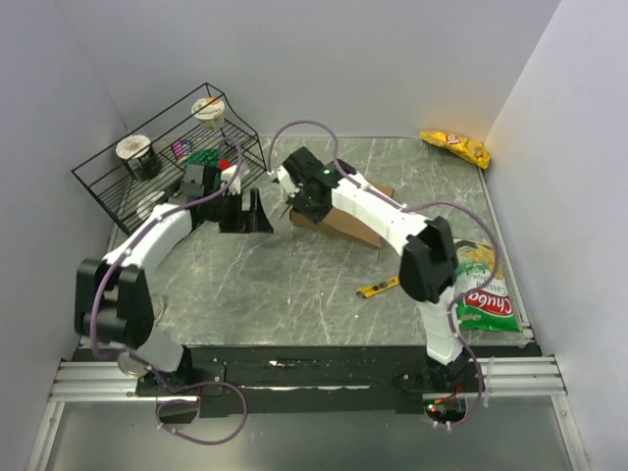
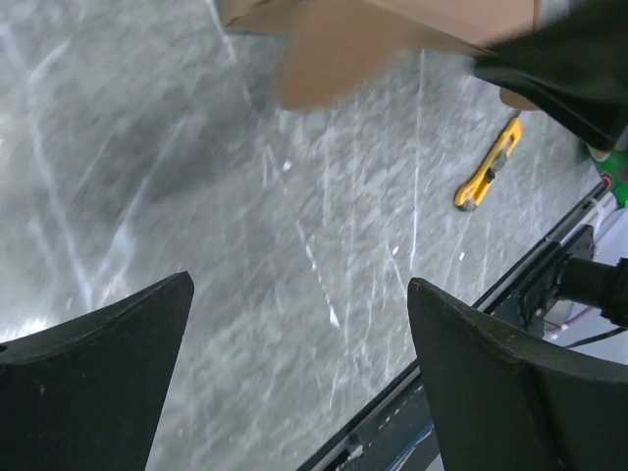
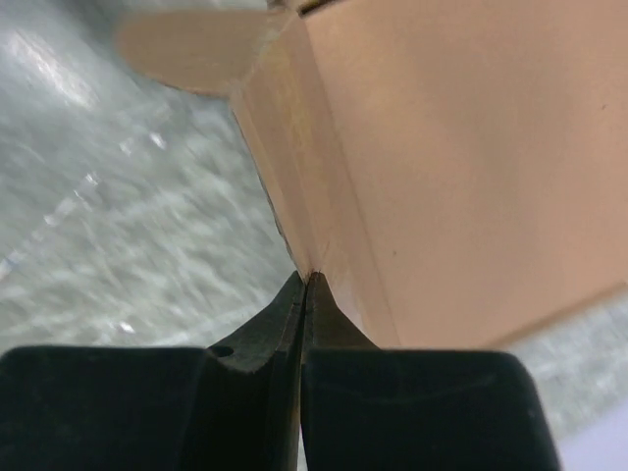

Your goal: Unpack the express box

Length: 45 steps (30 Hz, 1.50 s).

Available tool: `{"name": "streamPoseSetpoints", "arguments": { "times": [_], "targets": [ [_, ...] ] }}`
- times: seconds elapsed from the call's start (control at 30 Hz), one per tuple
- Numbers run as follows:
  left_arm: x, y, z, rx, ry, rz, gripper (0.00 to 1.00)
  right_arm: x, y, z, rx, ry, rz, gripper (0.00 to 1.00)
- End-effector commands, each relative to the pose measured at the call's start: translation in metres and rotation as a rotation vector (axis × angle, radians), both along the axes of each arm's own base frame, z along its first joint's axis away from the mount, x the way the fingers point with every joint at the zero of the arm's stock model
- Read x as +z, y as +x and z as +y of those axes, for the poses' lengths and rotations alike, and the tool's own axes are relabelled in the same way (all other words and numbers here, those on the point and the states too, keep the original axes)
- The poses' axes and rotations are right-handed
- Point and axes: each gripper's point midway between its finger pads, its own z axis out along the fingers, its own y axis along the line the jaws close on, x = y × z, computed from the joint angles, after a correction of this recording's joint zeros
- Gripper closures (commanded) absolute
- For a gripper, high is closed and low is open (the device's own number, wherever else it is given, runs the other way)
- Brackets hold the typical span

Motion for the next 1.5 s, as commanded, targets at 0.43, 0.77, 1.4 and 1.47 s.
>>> {"name": "streamPoseSetpoints", "arguments": {
  "times": [0.43, 0.77, 1.4, 1.47],
  "targets": [
    [0.07, 0.017, 0.019, 0.01, 0.098, -0.454, 0.04, 0.115, -0.022, 0.024, 0.121, 0.362, 0.072, 1.0],
    [0.181, 0.01, 0.014, -0.292, 0.321, -1.116, 0.04, 0.126, -0.009, 0.029, 0.148, 0.446, 0.031, 1.0],
    [0.153, 0.038, -0.062, -0.384, 0.344, -1.173, 0.05, 0.129, -0.046, 0.038, 0.231, 0.456, 0.086, 1.0],
    [0.148, 0.034, -0.068, -0.446, 0.329, -1.176, 0.09, 0.128, -0.049, 0.037, 0.236, 0.454, 0.093, 1.0]
  ]
}}
